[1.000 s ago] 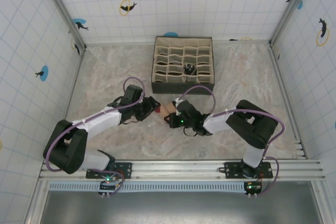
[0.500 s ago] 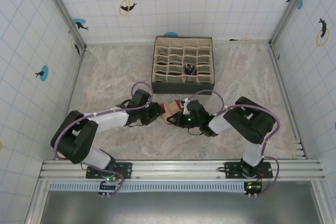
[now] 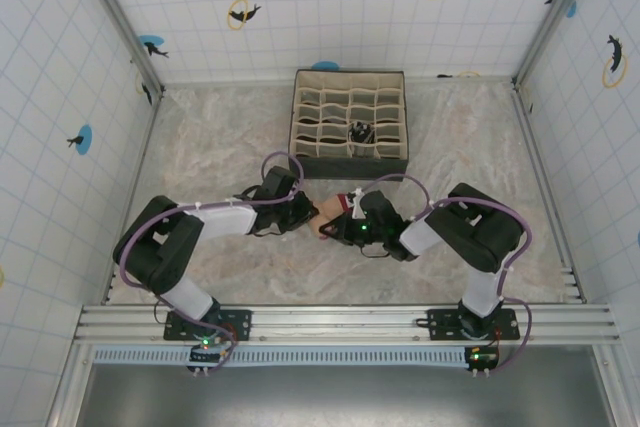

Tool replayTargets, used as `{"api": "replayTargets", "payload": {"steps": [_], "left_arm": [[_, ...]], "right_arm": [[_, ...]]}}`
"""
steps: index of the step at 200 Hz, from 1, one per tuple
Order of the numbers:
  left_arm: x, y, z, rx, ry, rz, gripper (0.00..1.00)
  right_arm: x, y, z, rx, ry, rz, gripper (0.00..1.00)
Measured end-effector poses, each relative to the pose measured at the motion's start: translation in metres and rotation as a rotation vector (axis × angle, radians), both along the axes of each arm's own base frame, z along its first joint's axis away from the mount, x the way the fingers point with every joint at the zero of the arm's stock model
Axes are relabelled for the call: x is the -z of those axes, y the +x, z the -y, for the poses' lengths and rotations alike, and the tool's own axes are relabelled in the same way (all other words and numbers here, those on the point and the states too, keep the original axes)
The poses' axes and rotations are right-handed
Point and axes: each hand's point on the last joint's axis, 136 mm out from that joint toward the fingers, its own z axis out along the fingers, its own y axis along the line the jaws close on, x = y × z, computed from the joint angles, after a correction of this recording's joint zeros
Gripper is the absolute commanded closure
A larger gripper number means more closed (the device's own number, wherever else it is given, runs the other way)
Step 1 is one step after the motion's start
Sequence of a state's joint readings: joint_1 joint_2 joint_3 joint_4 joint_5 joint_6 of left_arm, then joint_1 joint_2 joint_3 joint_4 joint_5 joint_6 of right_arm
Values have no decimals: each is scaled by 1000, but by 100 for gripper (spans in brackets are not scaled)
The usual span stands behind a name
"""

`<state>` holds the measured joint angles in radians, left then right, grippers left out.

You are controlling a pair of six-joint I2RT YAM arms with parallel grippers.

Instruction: Roll the socks

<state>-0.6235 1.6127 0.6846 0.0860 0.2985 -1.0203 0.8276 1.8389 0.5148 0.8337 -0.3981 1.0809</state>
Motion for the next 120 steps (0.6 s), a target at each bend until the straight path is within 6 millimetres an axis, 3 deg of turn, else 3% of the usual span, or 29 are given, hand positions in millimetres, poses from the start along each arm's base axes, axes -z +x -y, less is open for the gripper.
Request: {"api": "replayTargets", "payload": {"steps": [11, 43, 107, 120], "left_arm": [[-1, 0, 1, 5, 5, -7, 100], [-2, 0, 0, 7, 31, -22, 100], [-3, -2, -18, -12, 90, -60, 100], [-2, -4, -21, -13, 100, -69, 100]], "right_arm": [[-1, 0, 2, 1, 0, 8, 73], [-8, -6, 9, -27, -72, 75, 43], [-12, -18, 25, -148, -443, 372, 32], [-12, -22, 26, -187, -522, 447, 23]]}}
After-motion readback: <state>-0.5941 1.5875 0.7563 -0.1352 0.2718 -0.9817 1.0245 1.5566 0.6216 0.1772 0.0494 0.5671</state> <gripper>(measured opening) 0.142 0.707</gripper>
